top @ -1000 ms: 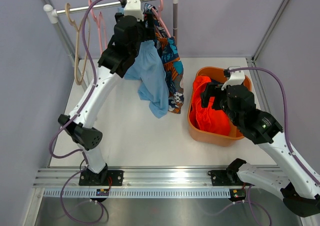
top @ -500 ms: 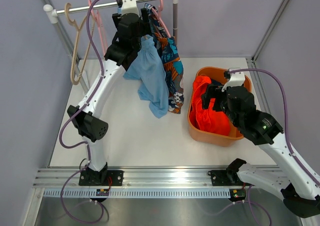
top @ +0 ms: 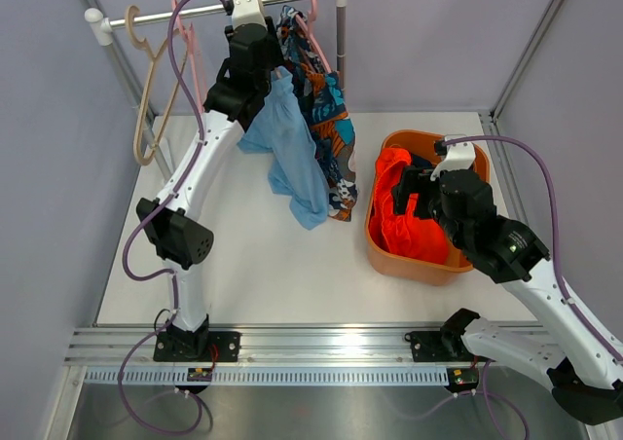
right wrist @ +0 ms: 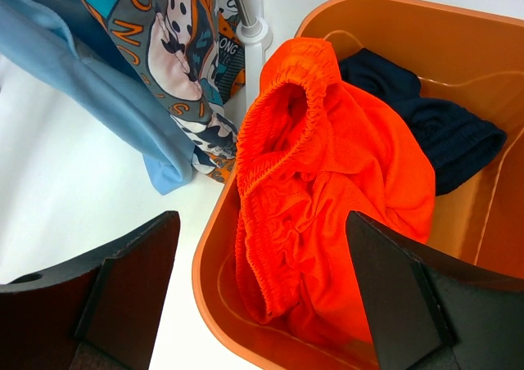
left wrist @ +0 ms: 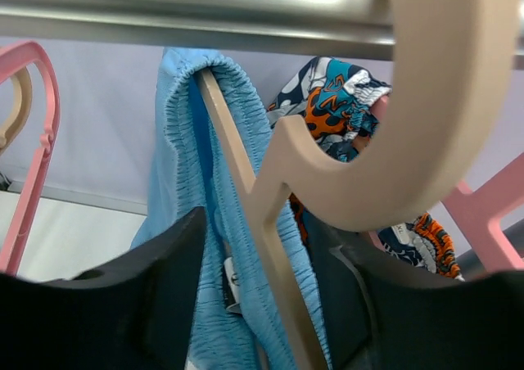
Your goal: Remove the shorts from the hanger
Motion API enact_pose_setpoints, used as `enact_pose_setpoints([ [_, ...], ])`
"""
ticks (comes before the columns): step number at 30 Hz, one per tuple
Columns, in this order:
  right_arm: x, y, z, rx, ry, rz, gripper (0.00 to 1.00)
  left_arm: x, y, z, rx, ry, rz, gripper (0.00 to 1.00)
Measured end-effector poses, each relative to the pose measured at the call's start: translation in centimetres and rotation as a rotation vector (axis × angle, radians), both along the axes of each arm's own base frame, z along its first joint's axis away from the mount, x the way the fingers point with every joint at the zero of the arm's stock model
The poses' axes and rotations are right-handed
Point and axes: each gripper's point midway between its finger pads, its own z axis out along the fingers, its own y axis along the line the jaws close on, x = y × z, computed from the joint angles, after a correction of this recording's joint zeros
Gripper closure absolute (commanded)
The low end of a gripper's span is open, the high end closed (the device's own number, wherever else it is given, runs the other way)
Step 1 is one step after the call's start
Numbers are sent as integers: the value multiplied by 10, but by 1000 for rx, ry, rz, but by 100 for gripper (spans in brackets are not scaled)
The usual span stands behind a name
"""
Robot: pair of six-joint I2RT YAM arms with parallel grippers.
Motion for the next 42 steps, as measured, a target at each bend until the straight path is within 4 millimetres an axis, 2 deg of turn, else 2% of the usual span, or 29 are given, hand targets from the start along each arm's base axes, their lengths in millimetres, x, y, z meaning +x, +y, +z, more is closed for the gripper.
enact_pose_setpoints([
  [1,0,0,0,0,0,0,9,0,0,1,-2,-1,-2,58],
  [4,0,0,0,-1,1,0,9,-1,-2,0,-6,1,-11,69],
  [5,0,0,-1,0,1,0,9,-1,-3,1,-6,2,-16,77],
  [7,0,0,-1,0,3,0,9,-1,-3,0,1,8,-17,85],
  [8,0,1,-1,1,3,-1,9,-1,-2,0,5,8,-18,92],
  [11,0,1,-1,2,4,-1,9,-2,-2,1,29,9,-24,100],
  [26,1,1,-4,0,10,-2,9,-16,2,6,147,50,-73,100],
  [29,1,1,-4,-1,10,-2,9,-23,5,14,160,46,-79,100],
  [37,1,1,-4,0,10,-2,9,-47,17,54,160,-31,-79,100],
  [42,1,2,-5,2,13,-3,9,-53,20,60,157,-40,-81,100],
])
